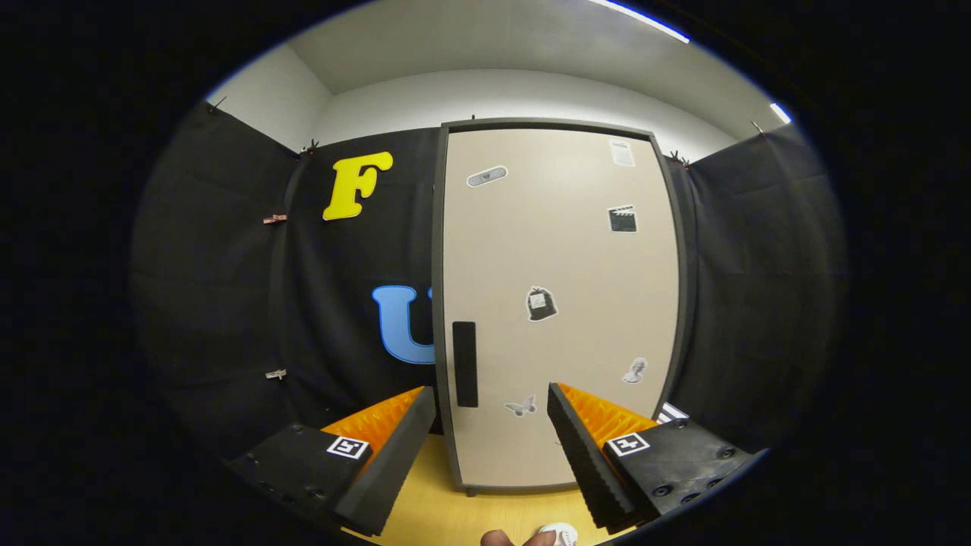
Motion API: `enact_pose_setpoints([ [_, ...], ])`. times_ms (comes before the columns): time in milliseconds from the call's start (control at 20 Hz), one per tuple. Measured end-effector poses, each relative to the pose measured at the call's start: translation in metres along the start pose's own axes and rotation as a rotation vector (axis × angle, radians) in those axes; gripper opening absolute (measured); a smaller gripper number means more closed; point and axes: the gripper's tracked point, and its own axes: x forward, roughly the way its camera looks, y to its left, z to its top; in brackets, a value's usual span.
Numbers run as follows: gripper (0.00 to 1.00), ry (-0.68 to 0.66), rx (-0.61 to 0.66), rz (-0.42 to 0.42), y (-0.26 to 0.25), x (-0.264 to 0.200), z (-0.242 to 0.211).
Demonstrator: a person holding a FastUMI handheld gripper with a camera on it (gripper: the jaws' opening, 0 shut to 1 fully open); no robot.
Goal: Open the shoe cabinet door, grab the shoes and put them into the shoe cabinet, then close the shoe cabinet door.
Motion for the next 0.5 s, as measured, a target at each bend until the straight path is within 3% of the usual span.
enact_pose_setpoints([
  [500, 0.97, 0.019, -0.025, -0.046, 0.018, 0.122, -0.034],
])
